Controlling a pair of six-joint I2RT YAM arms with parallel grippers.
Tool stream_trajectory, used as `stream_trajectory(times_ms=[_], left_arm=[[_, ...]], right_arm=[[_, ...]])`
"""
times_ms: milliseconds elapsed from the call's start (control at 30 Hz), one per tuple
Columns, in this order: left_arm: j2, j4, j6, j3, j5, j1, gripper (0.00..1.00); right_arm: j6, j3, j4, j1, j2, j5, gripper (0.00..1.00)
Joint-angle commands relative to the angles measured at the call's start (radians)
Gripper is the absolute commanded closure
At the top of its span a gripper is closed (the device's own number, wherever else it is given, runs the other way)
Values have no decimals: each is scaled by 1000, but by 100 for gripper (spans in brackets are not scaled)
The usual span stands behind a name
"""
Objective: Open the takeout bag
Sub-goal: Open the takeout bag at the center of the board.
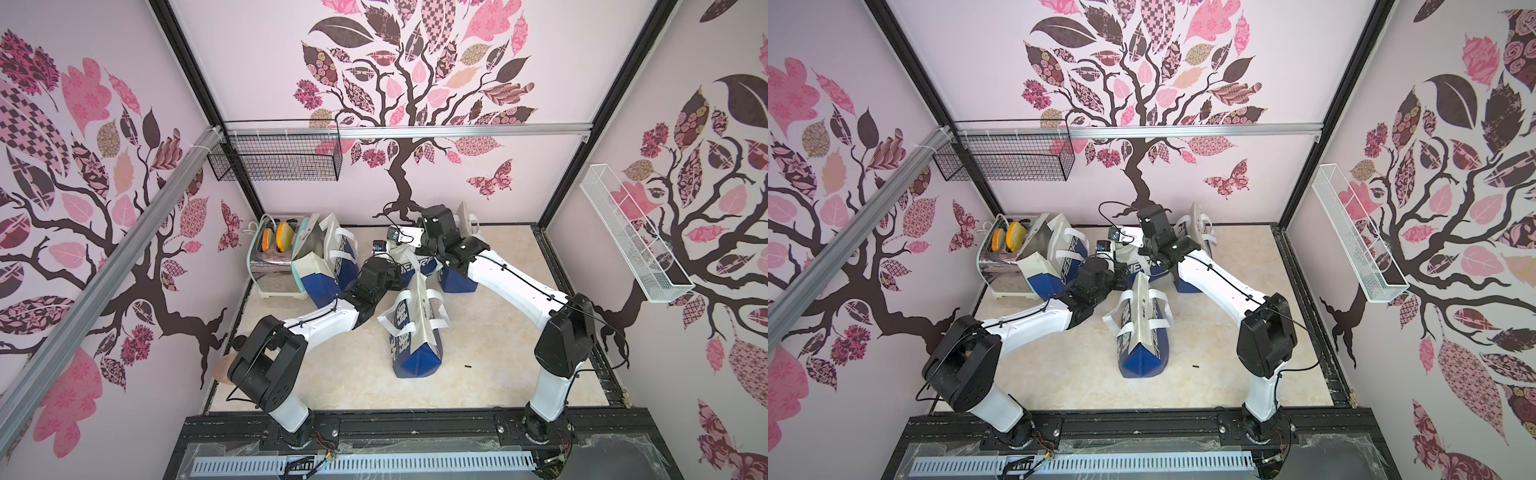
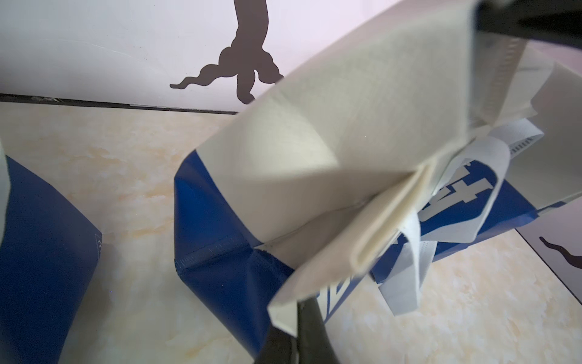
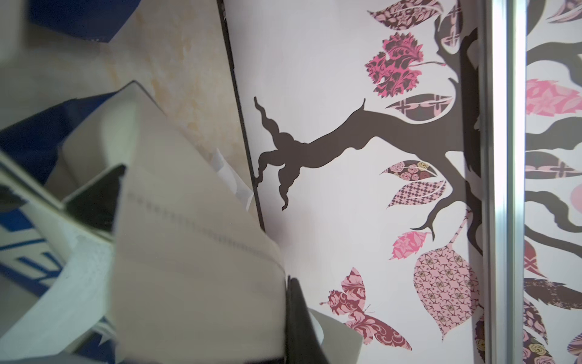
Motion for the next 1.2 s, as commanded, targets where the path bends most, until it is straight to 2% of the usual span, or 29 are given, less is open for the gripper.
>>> stream_trajectory(times_ms=[0, 67, 167, 267, 400, 467, 567, 767, 1000, 1167], left_arm=[[42, -206, 27, -37, -61, 9, 100], [43, -196, 31, -40, -55, 10, 100], [39, -186, 27, -38, -47, 10, 100], [38, -185, 19, -33, -47, 10, 100], [42, -187, 14, -15, -46, 10, 100], [48, -187, 14, -5, -46, 9, 100], [57, -186, 7, 5, -47, 10, 100], [74, -192, -8, 36, -43, 9, 100], [89, -198, -8, 64, -35, 10, 100], [85, -213, -1, 81, -41, 10, 100]], right_arm=[[6, 144, -49, -43, -26, 74, 91], [51, 165, -63, -45, -8, 51, 79], [159, 152, -60, -46, 11, 28, 56], [285, 122, -34, -47, 25, 70, 40], [491, 124, -3, -56, 25, 158, 30], [548, 137, -16, -64, 22, 183, 29], [555, 139, -45, -66, 2, 192, 30], [713, -8, -96, -66, -108, 27, 37], [807, -131, -60, -64, -99, -45, 46], [840, -197, -26, -57, -107, -116, 47]])
